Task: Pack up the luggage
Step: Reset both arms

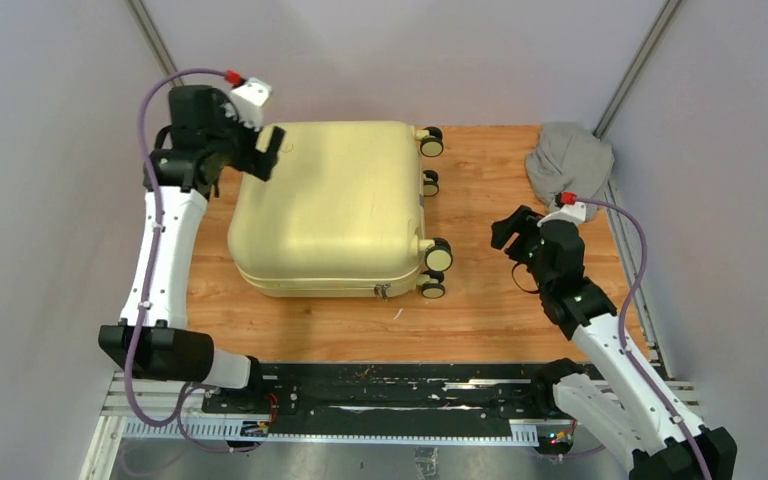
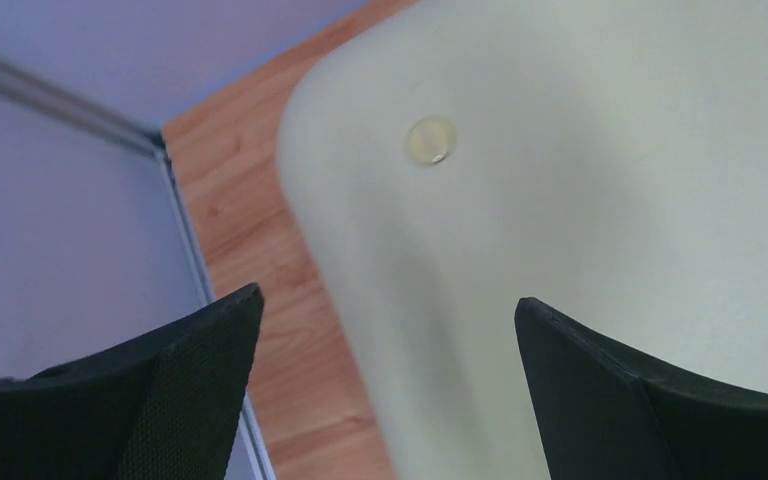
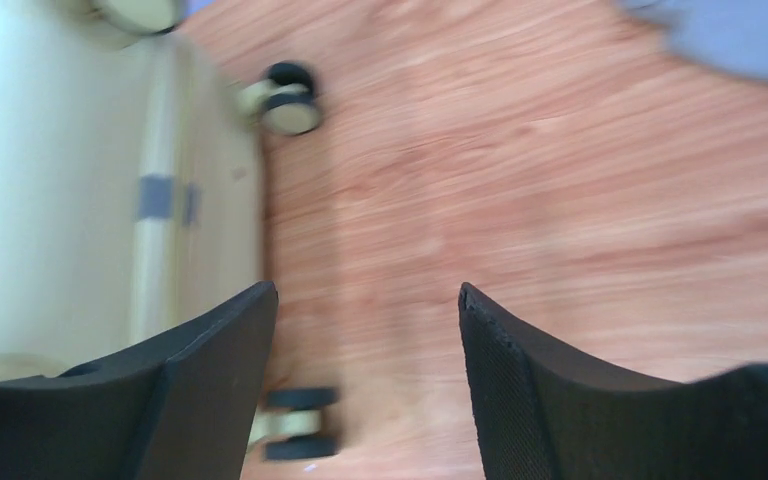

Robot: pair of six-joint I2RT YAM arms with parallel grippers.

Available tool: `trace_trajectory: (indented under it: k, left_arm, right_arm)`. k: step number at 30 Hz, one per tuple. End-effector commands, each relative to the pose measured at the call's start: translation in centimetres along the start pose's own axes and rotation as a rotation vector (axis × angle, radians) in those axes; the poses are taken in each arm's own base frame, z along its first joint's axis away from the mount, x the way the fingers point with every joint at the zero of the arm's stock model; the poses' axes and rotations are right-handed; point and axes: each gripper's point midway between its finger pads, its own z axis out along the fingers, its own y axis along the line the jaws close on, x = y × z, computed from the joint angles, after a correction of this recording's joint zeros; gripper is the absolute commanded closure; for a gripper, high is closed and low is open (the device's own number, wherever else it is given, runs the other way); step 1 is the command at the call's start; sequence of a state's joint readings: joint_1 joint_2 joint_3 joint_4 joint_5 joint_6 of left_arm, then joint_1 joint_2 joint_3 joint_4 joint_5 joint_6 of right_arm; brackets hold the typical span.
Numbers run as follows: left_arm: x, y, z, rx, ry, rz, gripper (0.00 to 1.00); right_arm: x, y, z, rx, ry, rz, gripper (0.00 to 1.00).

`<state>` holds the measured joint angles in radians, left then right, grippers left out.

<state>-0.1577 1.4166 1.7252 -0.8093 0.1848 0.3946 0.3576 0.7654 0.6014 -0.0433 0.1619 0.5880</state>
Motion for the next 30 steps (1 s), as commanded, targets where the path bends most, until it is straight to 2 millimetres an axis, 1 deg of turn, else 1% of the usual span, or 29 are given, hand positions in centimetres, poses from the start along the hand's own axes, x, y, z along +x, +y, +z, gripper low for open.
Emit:
trace_trajectory:
  k: [1, 2, 3, 4, 6, 7, 8, 10, 11, 13, 16, 19, 22, 26, 27, 30]
  left_arm:
    - [9.4, 5.2, 1.1, -0.040, 0.132, -0.228, 0.00]
    - [11.4, 6.2, 1.5, -0.054, 0.138, -0.278, 0.00]
    - [13.0, 6.9, 2.0, -0.070, 0.130, -0.324, 0.00]
    - [14.7, 7.1, 2.5, -0.084, 0.123, -0.362, 0.00]
    - [17.1, 6.6, 3.6, -0.090, 0.096, -0.408, 0.00]
    - [18.2, 5.8, 4.3, -0.079, 0.078, -0.421, 0.00]
    - [18.8, 5.1, 5.0, -0.067, 0.048, -0.455, 0.00]
    - [19.9, 3.8, 6.3, -0.049, -0.009, -0.514, 0.00]
    - [20.0, 3.6, 7.0, -0.044, -0.053, -0.527, 0.00]
    - [20.8, 2.8, 8.1, -0.018, -0.088, -0.559, 0.00]
    - [22.3, 1.5, 9.7, 0.026, -0.070, -0.560, 0.00]
    - [23.6, 0.7, 10.8, 0.027, -0.062, -0.535, 0.00]
    - [23.6, 0.0, 11.0, 0.020, -0.093, -0.512, 0.00]
    - [23.4, -1.2, 11.2, 0.022, -0.133, -0.476, 0.00]
    - [23.0, -1.4, 11.1, 0.014, -0.160, -0.449, 0.00]
    - [23.0, -3.1, 11.0, 0.009, -0.177, -0.369, 0.00]
  right_arm:
    - [-1.7, -7.6, -1.1, 0.359, -0.044, -0.127, 0.28]
    - [-2.4, -8.8, -1.5, 0.426, -0.076, -0.149, 0.27]
    - [-3.0, -9.9, -2.0, 0.488, -0.107, -0.170, 0.26]
    - [-3.6, -11.0, -2.4, 0.546, -0.141, -0.196, 0.24]
    - [-4.4, -12.4, -2.8, 0.624, -0.209, -0.236, 0.20]
    - [-4.9, -12.9, -2.8, 0.647, -0.250, -0.244, 0.19]
    - [-5.0, -13.4, -2.8, 0.672, -0.274, -0.253, 0.18]
    - [-4.8, -14.7, -2.8, 0.726, -0.288, -0.273, 0.17]
    - [-4.4, -15.4, -2.7, 0.750, -0.285, -0.264, 0.17]
    - [-3.3, -16.8, -2.3, 0.780, -0.267, -0.245, 0.17]
    - [-1.8, -18.4, -1.6, 0.808, -0.240, -0.237, 0.16]
    - [-1.0, -19.3, -0.8, 0.825, -0.216, -0.266, 0.15]
    - [-0.3, -19.6, 0.3, 0.810, -0.197, -0.288, 0.14]
    - [-0.3, -19.2, 1.5, 0.750, -0.218, -0.307, 0.14]
    - [-0.3, -19.1, 1.7, 0.742, -0.218, -0.311, 0.15]
    - [0.1, -19.2, 2.1, 0.728, -0.194, -0.344, 0.14]
